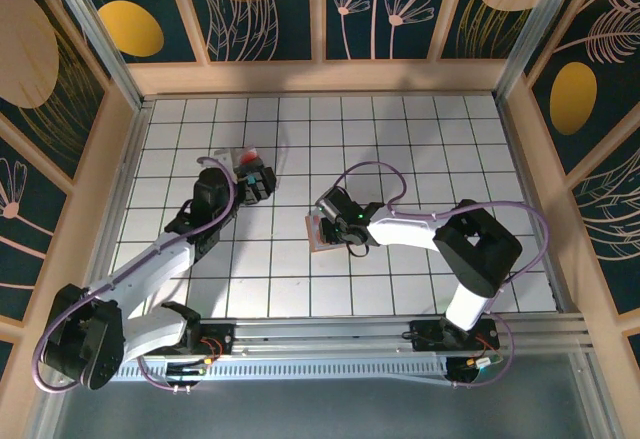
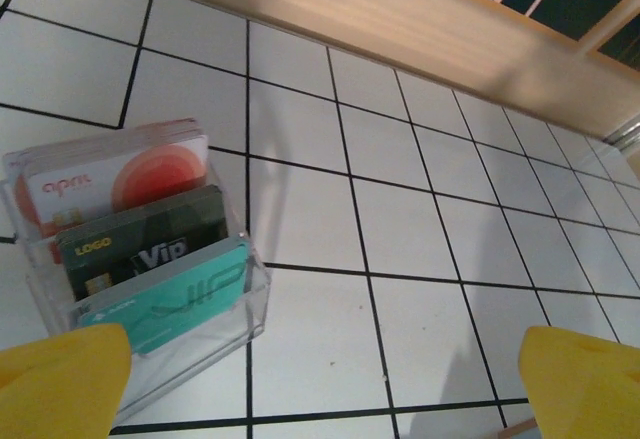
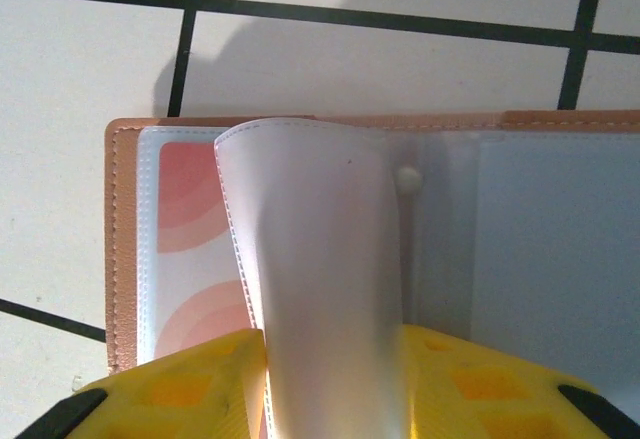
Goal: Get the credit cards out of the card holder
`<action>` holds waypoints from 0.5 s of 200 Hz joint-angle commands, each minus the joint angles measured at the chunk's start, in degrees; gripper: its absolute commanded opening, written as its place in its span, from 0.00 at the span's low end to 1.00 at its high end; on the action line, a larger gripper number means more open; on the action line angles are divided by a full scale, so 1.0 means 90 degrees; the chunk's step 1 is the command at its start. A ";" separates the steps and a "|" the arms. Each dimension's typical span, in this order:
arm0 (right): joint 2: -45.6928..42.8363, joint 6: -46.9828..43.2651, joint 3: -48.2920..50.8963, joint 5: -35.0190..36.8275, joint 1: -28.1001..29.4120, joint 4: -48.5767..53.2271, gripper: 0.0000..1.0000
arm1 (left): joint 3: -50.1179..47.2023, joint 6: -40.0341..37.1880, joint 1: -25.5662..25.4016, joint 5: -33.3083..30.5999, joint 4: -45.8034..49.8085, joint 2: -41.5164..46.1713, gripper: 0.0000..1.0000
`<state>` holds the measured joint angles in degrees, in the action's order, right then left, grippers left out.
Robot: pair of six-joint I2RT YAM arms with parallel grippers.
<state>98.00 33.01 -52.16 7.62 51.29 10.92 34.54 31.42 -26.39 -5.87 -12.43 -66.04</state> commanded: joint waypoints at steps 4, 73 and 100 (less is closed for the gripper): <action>0.0010 0.0265 -0.0075 0.0473 -0.0059 0.0576 0.38 | 0.0238 -0.0314 -0.0414 -0.0791 0.0405 -0.0225 0.99; -0.0168 0.0355 -0.0210 0.1005 -0.0132 0.0854 0.43 | 0.0273 -0.0151 -0.0676 -0.1076 0.0374 -0.0475 0.99; -0.0386 0.0383 -0.0154 0.1182 -0.0175 0.0907 0.42 | 0.0356 -0.0210 -0.0680 -0.1067 0.0382 -0.0527 0.99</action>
<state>97.65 35.11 -53.12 13.80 50.41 15.38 35.81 30.04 -32.32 -14.22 -8.78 -70.41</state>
